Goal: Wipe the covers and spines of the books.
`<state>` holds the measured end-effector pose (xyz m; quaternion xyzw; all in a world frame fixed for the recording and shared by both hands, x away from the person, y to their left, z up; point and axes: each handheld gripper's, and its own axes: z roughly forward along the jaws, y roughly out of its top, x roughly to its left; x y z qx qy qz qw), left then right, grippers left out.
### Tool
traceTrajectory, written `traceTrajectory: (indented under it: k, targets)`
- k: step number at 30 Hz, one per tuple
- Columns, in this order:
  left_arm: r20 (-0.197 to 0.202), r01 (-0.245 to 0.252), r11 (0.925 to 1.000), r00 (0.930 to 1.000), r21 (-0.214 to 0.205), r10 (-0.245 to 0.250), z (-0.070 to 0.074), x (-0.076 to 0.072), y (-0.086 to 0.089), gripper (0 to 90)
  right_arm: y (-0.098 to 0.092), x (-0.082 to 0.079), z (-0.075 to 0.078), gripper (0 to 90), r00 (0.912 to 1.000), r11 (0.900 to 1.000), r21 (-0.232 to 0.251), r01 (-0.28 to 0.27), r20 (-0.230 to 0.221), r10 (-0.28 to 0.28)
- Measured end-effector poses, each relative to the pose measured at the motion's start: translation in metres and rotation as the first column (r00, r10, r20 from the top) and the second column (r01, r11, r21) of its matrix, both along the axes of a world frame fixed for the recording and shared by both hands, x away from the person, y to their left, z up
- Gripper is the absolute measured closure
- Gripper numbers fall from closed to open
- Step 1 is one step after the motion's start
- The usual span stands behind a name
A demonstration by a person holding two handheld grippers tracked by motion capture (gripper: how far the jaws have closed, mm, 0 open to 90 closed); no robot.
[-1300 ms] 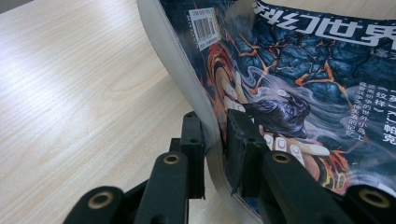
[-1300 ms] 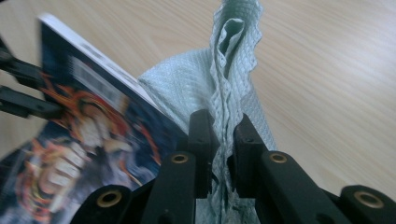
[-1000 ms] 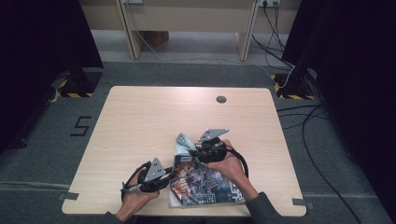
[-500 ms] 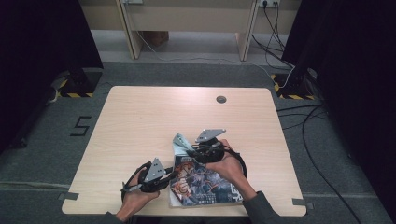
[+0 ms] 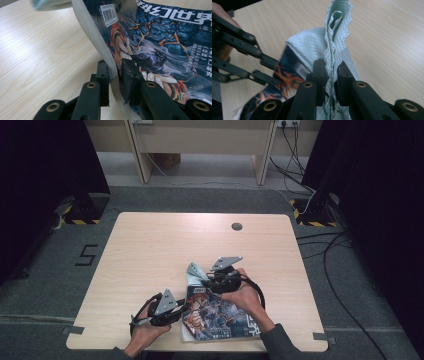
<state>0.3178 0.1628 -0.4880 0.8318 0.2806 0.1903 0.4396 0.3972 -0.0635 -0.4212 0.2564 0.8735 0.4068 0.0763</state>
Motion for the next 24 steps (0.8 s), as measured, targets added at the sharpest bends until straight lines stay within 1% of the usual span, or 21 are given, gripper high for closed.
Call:
traceTrajectory:
  k: [2,5,8,10,12,15,17,20,24]
  targets:
    - [0.001,0.000,1.0000,1.0000,0.000,0.000,0.000,0.000,0.000,76.3,0.010,-0.003,0.003,80.9,0.9996,0.9998,0.002,-0.021,0.017,0.021]
    - [0.000,0.001,1.0000,1.0000,-0.005,-0.001,0.000,0.000,0.000,76.3,0.021,-0.005,0.008,80.9,0.9988,0.9990,0.007,-0.045,0.022,0.045]
    - [-0.002,-0.001,1.0000,1.0000,-0.004,0.001,-0.001,0.000,0.000,76.2,0.027,-0.005,0.010,80.9,0.9978,0.9982,-0.010,-0.060,0.028,0.060]
    - [-0.001,0.000,1.0000,1.0000,-0.001,0.000,-0.001,0.000,0.000,76.3,0.026,-0.004,0.009,80.8,0.9981,0.9982,-0.001,-0.061,0.014,0.061]
    - [0.004,0.001,1.0000,1.0000,-0.003,-0.001,0.000,0.000,0.000,76.3,0.021,-0.003,0.008,80.9,0.9986,0.9986,0.008,-0.053,0.003,0.053]
    - [0.003,0.002,1.0000,1.0000,0.002,-0.002,0.000,0.000,0.000,76.3,0.008,0.000,0.003,80.9,0.9994,0.9994,-0.004,-0.034,0.004,0.034]
    - [0.000,0.003,1.0000,1.0000,0.006,-0.003,-0.001,0.000,0.000,76.2,-0.004,0.003,-0.002,80.8,0.9998,1.0000,-0.002,-0.003,-0.017,0.003]
    - [-0.005,0.003,1.0000,1.0000,0.005,-0.003,-0.001,0.001,0.000,76.0,-0.022,0.011,-0.010,80.6,0.9980,0.9995,0.000,0.031,-0.055,-0.031]
    - [-0.002,0.002,1.0000,1.0000,0.002,-0.002,0.000,0.000,0.000,75.9,-0.040,0.015,-0.015,80.5,0.9949,0.9969,-0.023,0.075,-0.066,-0.076]
